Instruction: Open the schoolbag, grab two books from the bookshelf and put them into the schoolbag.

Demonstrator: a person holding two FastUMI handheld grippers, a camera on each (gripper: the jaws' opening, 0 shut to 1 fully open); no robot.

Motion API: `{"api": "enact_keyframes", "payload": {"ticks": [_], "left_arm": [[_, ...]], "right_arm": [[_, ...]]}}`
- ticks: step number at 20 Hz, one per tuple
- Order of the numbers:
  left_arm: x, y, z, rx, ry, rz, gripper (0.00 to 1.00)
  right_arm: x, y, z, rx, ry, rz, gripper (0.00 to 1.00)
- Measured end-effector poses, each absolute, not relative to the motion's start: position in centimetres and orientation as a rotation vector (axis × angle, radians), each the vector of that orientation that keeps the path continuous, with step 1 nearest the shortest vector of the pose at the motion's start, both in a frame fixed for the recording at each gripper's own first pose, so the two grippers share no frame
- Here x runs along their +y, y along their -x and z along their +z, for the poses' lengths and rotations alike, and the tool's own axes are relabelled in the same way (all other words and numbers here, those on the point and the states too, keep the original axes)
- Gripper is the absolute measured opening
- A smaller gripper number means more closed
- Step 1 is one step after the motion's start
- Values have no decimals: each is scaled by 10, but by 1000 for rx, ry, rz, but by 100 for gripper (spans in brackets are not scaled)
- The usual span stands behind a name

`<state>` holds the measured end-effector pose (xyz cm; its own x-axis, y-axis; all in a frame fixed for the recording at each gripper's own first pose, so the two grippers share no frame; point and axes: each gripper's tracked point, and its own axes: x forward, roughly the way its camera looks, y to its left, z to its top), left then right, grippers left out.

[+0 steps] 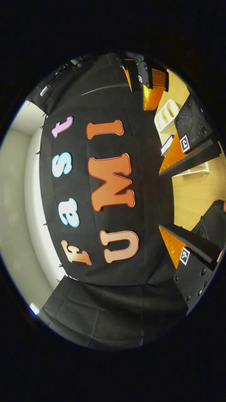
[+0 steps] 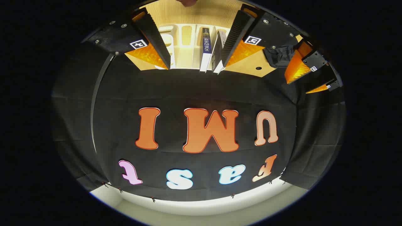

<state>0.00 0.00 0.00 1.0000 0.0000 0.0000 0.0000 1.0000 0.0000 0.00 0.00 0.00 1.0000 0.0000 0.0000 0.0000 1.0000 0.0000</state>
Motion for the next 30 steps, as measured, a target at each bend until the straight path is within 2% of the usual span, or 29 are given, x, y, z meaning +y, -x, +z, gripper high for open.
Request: {"api": "enact_keyframes", "payload": {"ticks": [21,30], "left_arm": [[8,-6,1,-4,-14,9,93],[50,8,-11,27,-44,133,94]], "right_arm": [[11,-12,0,-1,16,19,96],[20,-30,9,-17,35,71,95]]}}
